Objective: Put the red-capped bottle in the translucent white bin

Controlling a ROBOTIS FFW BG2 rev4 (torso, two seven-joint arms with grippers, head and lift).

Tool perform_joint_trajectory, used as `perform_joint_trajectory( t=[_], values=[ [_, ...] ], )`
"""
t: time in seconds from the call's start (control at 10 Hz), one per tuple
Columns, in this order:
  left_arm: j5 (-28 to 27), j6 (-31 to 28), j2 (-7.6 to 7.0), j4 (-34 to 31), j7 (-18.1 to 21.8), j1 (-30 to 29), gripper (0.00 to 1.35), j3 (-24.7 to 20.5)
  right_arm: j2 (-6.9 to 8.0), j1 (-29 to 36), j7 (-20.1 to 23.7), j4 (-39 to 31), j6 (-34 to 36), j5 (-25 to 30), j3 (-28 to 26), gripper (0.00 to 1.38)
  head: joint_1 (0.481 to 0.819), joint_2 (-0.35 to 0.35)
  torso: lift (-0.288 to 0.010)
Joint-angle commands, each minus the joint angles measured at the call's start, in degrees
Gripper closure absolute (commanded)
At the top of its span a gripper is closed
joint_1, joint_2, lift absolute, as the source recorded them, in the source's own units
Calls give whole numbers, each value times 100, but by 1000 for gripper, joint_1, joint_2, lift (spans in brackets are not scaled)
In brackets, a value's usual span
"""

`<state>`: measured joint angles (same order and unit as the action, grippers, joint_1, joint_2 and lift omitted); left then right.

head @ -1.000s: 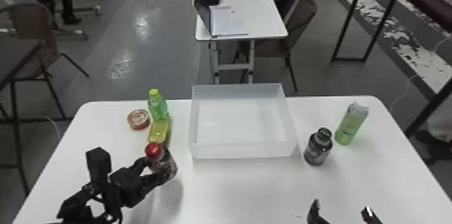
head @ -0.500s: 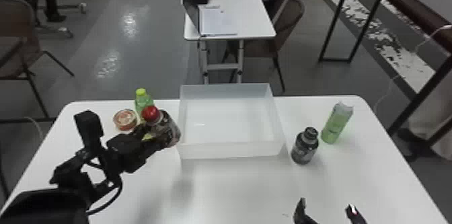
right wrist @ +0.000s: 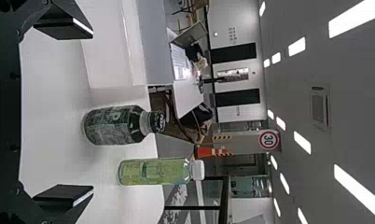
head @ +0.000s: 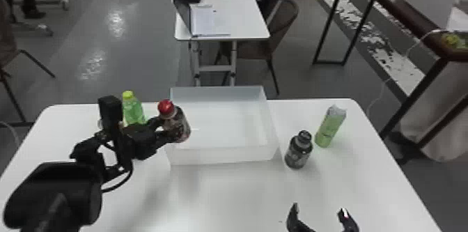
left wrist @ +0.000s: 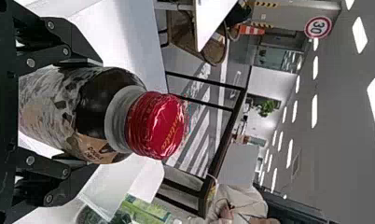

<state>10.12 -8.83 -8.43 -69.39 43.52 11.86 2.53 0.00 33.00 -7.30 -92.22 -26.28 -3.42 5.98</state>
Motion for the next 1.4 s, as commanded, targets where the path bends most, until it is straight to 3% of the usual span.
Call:
perform_joint_trajectory(
  t=[0.0, 0.1, 0.4, 0.6, 0.7, 1.0, 1.3],
  values=[
    [-10, 74, 25, 708, 25, 431, 728, 133, 5, -4, 0, 11, 0, -1, 0, 124, 695, -84, -16],
    [-54, -5, 60, 1218, 210, 757, 726, 239, 5, -4, 0, 11, 0, -9, 0, 124, 695, -87, -16],
    [25, 224, 157, 1358, 210, 836, 226, 265, 5, -12, 26, 19, 0, -27, 9, 124, 695, -106, -16],
    [201, 303, 157, 1350, 201, 783, 150, 274, 5, -4, 26, 19, 0, -36, 9, 124, 695, -109, -16],
    [359, 320, 157, 1139, 183, 660, 150, 248, 5, -12, 26, 19, 0, -36, 9, 124, 695, -110, -16],
    [447, 144, 148, -399, -63, -351, 150, -306, 5, -12, 26, 19, 0, -36, 17, 124, 695, -104, -16],
    [702, 259, 148, -1885, -537, -1915, 150, -1000, 5, -21, 26, 19, 0, -36, 26, 124, 695, -38, -16]
  ],
)
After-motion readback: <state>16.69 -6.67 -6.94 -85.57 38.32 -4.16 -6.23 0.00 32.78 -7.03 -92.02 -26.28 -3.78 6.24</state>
